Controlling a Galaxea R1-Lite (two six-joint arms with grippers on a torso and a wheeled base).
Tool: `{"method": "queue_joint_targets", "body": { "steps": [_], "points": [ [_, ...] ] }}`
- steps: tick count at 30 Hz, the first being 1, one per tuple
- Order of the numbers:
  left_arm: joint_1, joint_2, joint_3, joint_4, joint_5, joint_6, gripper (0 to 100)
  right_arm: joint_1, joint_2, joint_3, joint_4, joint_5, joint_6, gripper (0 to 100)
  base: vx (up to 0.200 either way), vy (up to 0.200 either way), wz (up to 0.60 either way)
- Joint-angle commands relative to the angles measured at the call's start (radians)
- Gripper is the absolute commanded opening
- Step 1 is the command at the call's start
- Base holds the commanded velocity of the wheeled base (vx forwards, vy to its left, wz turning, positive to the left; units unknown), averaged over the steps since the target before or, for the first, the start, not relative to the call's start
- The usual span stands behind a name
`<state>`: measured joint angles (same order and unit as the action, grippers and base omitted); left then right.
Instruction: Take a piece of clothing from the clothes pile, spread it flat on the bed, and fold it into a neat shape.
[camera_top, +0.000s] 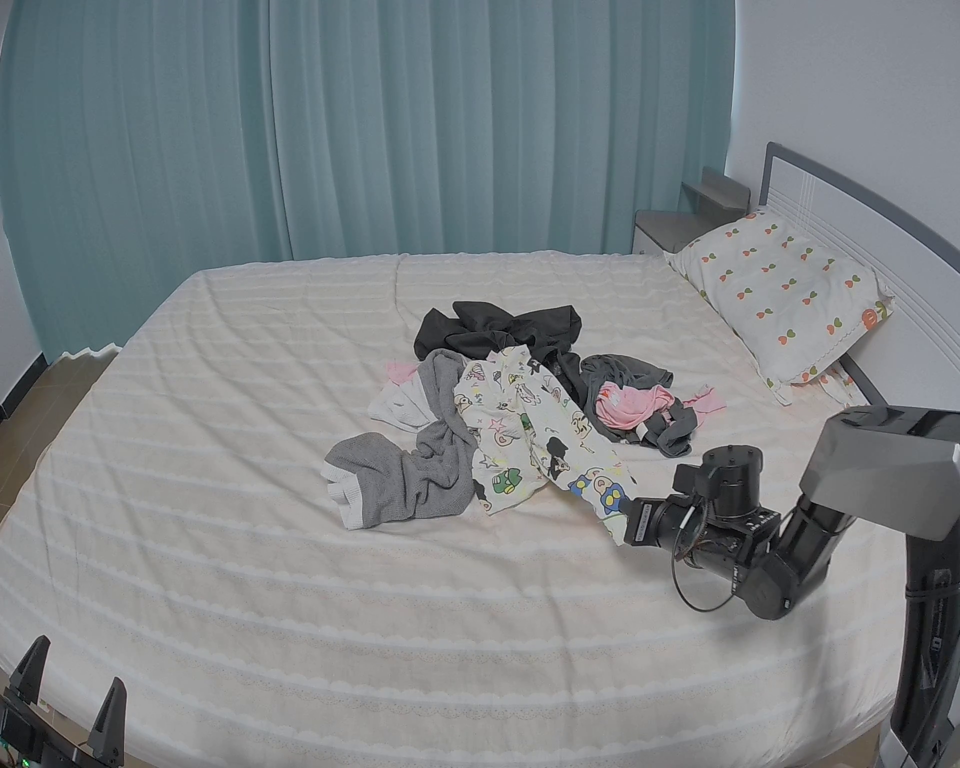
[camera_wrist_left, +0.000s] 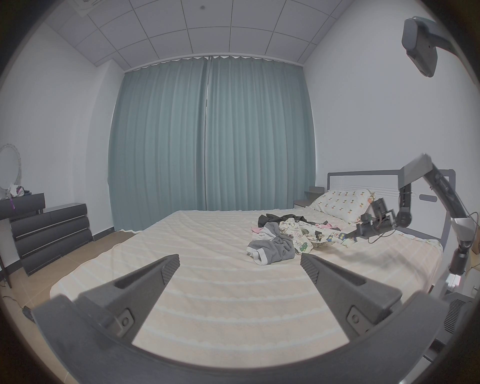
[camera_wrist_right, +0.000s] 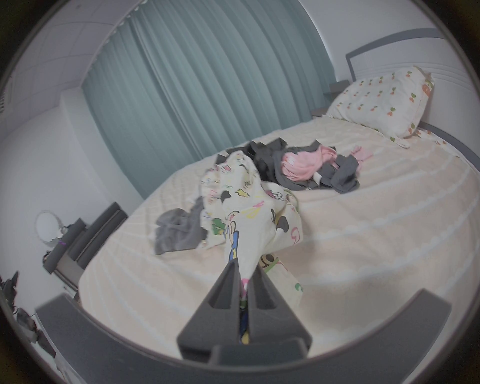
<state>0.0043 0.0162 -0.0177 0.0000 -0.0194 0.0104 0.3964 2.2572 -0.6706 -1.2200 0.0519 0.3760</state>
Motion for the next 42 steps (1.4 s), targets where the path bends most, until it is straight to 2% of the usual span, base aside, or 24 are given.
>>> {"method": "queue_joint_targets", "body": {
  "steps": [1, 4, 5, 13, 15, 16, 17, 18, 20, 22, 23, 25, 26, 27, 28, 29, 30, 31, 32, 39, 40, 42],
  "points": [
    [0.0, -0.016, 0.018, 0.0, 0.001, 0.0, 100, 0.084, -0.272, 0.206, -0.125, 0.051, 0.0, 0, 0.0, 0.0, 0.0],
    [0.0, -0.016, 0.018, 0.0, -0.002, 0.002, 100, 0.101, -0.314, 0.217, -0.125, 0.051, 0.0, 0, 0.0, 0.0, 0.0],
    [-0.001, -0.016, 0.018, -0.002, -0.002, 0.0, 100, 0.145, -0.42, 0.215, -0.118, 0.052, 0.0, 0, 0.0, 0.0, 0.0],
    [-0.001, -0.016, 0.018, -0.003, -0.007, 0.005, 100, 0.188, -0.558, 0.18, -0.092, 0.075, 0.0, 0, 0.0, 0.0, 0.0],
    [-0.007, 0.053, -0.104, -0.035, -0.01, -0.037, 100, 0.19, -0.59, 0.131, -0.033, 0.083, 0.0, 0, 0.0, 0.0, 0.0],
    [-0.021, 0.212, -0.289, -0.072, -0.014, -0.153, 100, 0.19, -0.61, 0.082, 0.022, 0.088, 0.001, 0, 0.0, 0.0, 0.0],
    [-0.032, 0.275, -0.338, -0.075, -0.047, -0.196, 100, 0.19, -0.617, 0.043, 0.053, 0.089, 0.004, 0, 0.0, 0.0, 0.0],
    [-0.038, 0.292, -0.344, -0.078, -0.068, -0.193, 100, 0.19, -0.62, 0.029, 0.063, 0.091, 0.004, 0, 0.0, 0.0, 0.0],
    [-0.092, 0.413, -0.357, -0.074, -0.26, -0.155, 100, 0.194, -0.634, -0.047, 0.105, 0.1, 0.008, 0, 0.0, 0.0, 0.0],
    [-0.118, 0.516, -0.357, -0.08, -0.355, -0.148, 100, 0.211, -0.634, -0.086, 0.137, 0.1, 0.009, 0, 0.0, 0.0, 0.0],
    [-0.119, 0.524, -0.357, -0.08, -0.363, -0.148, 100, 0.213, -0.636, -0.089, 0.139, 0.1, 0.009, 0, 0.0, 0.0, 0.0],
    [-0.175, 0.673, -0.358, -0.084, -0.467, -0.132, 100, 0.251, -0.64, -0.125, 0.18, 0.098, 0.009, 0, 0.0, 0.0, 0.0],
    [-0.21, 0.722, -0.357, -0.087, -0.484, -0.121, 100, 0.259, -0.643, -0.142, 0.188, 0.098, 0.009, 0, 0.0, 0.0, 0.0],
    [-0.21, 0.722, -0.357, -0.087, -0.484, -0.121, 100, 0.259, -0.643, -0.142, 0.188, 0.098, 0.009, 0, 0.0, 0.0, 0.0],
    [-0.323, 0.872, -0.354, -0.095, -0.49, -0.09, 100, 0.289, -0.656, -0.184, 0.215, 0.091, 0.011, 0, 0.0, 0.0, 0.0],
    [-0.326, 0.881, -0.354, -0.097, -0.49, -0.089, 100, 0.292, -0.656, -0.185, 0.217, 0.091, 0.011, 0, 0.0, 0.0, 0.0],
    [-0.362, 0.959, -0.35, -0.115, -0.488, -0.083, 100, 0.302, -0.657, -0.195, 0.237, 0.092, 0.011, 0, 0.0, 0.0, 0.0],
    [-0.365, 0.967, -0.35, -0.117, -0.488, -0.083, 100, 0.302, -0.657, -0.195, 0.24, 0.092, 0.011, 0, 0.0, 0.0, 0.0],
    [-0.382, 1.074, -0.35, -0.167, -0.488, -0.083, 100, 0.306, -0.651, -0.201, 0.251, 0.094, 0.012, 0, 0.0, 0.0, 0.0],
    [-0.406, 1.444, -0.324, -0.497, -0.487, -0.081, 100, 0.363, -0.682, -0.228, 0.263, 0.088, 0.038, 0, 0.0, 0.0, 0.0],
    [-0.406, 1.444, -0.324, -0.497, -0.487, -0.081, 100, 0.363, -0.682, -0.228, 0.263, 0.088, 0.038, 0, 0.0, 0.0, 0.0],
    [-0.46, 1.555, -0.315, -0.568, -0.487, -0.092, 100, 0.361, -0.674, -0.253, 0.283, 0.086, 0.04, 0, 0.0, 0.0, 0.0]
  ]
}}
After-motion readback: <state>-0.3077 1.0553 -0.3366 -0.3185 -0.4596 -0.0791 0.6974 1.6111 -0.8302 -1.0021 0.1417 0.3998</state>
